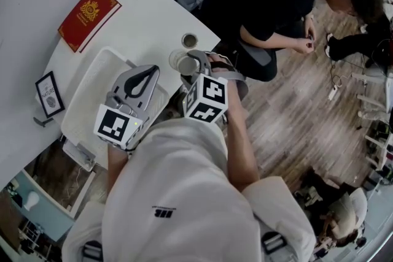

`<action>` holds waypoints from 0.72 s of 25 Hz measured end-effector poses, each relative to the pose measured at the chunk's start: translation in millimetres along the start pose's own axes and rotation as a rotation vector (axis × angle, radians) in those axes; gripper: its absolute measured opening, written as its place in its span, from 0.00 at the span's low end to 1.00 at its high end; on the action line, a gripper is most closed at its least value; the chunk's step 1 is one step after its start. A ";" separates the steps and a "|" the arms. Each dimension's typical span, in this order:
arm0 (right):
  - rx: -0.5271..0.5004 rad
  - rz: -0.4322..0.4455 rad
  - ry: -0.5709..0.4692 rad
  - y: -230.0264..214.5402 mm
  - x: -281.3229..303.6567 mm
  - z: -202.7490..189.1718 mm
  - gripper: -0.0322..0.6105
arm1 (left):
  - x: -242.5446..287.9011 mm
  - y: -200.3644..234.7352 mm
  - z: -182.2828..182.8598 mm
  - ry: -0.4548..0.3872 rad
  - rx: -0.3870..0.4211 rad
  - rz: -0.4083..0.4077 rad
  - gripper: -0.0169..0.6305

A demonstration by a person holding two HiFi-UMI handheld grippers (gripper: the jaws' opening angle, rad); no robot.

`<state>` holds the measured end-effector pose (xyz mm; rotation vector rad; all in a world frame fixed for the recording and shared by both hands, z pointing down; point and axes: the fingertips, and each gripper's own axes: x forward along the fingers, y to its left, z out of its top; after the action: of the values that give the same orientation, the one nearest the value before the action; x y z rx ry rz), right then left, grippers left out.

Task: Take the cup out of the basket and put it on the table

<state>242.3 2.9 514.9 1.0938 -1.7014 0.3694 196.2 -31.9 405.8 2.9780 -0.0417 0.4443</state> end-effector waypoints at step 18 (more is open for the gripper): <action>0.039 0.095 0.073 11.7 45.8 -32.6 0.48 | 10.8 -6.1 -5.0 0.025 -0.012 -0.009 0.04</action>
<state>249.8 9.4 571.4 1.0180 -1.6908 0.4982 205.3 -25.3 413.0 2.9595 -0.0288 0.4793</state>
